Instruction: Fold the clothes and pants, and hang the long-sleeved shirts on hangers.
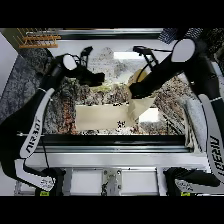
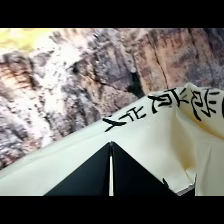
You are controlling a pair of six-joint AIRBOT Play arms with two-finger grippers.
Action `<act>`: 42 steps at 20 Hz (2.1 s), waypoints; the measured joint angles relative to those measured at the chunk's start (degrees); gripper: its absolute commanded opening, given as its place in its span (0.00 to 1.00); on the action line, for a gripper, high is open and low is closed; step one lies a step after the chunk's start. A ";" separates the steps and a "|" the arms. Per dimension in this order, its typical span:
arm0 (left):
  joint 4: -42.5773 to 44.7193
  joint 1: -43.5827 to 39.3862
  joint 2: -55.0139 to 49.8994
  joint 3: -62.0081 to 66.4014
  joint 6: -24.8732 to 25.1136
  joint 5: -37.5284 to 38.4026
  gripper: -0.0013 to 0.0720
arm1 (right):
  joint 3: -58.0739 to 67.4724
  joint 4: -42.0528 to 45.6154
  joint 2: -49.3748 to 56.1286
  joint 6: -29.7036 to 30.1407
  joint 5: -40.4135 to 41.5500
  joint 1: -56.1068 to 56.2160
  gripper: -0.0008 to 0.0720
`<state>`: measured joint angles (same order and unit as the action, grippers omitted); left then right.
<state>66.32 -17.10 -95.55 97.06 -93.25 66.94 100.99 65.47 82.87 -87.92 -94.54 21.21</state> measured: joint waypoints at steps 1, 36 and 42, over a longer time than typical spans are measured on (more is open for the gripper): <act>0.37 1.66 1.31 0.00 0.22 0.68 0.02 | 0.00 -0.35 0.66 -0.17 1.01 1.46 0.03; 7.02 10.75 37.00 -40.81 1.49 -5.03 0.02 | -47.17 -18.14 3.69 13.20 42.97 -7.23 0.97; 7.02 7.06 37.44 -42.10 1.44 -7.76 0.02 | -48.22 -38.10 9.31 23.17 48.74 -2.43 0.24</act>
<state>73.34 -10.04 -58.11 54.96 -91.81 59.18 52.77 27.38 92.18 -64.75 -45.80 18.79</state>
